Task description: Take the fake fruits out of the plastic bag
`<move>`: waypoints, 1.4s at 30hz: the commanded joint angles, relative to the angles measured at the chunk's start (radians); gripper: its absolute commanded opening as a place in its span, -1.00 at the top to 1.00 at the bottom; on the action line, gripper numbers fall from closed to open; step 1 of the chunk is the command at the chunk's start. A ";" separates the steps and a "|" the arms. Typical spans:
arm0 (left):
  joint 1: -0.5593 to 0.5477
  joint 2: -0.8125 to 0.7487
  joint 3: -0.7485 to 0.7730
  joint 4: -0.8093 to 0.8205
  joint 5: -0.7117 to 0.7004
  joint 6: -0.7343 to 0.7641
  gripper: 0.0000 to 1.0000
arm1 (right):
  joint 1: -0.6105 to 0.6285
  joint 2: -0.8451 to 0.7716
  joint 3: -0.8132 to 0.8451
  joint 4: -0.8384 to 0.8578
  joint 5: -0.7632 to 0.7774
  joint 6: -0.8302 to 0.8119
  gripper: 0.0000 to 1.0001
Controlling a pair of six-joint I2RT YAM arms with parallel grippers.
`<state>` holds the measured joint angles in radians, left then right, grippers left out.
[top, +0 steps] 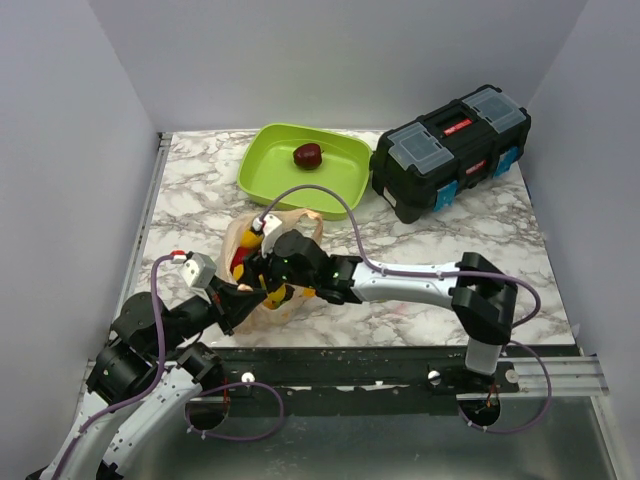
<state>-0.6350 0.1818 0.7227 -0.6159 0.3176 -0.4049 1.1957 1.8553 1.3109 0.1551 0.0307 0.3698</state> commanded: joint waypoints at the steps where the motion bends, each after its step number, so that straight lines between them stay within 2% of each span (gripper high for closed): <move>1: 0.006 -0.013 -0.002 -0.004 -0.058 -0.005 1.00 | -0.006 -0.086 -0.053 -0.019 0.063 0.015 0.79; 12: 0.006 -0.025 0.001 -0.018 -0.116 -0.014 1.00 | -0.009 -0.395 -0.132 -0.021 0.137 -0.024 0.81; 19: 0.008 -0.017 0.006 -0.034 -0.165 -0.023 1.00 | -0.022 -0.485 -0.097 -0.036 0.226 -0.115 0.80; 22: 0.008 -0.013 0.004 -0.036 -0.191 -0.029 1.00 | -0.035 -0.487 -0.036 -0.048 0.247 -0.140 0.81; 30: 0.013 -0.002 0.004 -0.036 -0.194 -0.029 1.00 | -0.041 -0.417 0.124 0.024 0.051 -0.082 0.84; 32: 0.015 0.005 0.007 -0.038 -0.190 -0.029 1.00 | -0.042 -0.388 0.179 0.011 0.069 -0.093 0.86; 36: 0.016 -0.001 0.008 -0.042 -0.190 -0.031 1.00 | -0.062 -0.319 0.270 -0.035 0.230 -0.129 0.89; 38: 0.016 -0.019 0.006 -0.037 -0.192 -0.029 1.00 | -0.110 -0.290 0.303 -0.055 0.264 -0.113 0.92; 42: 0.018 -0.032 0.007 -0.045 -0.228 -0.033 1.00 | -0.286 -0.218 0.383 -0.143 0.226 0.017 0.95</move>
<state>-0.6235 0.1719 0.7227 -0.6357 0.1417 -0.4297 1.0611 1.5703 1.6173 0.1131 0.2066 0.2844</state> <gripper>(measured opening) 0.008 0.635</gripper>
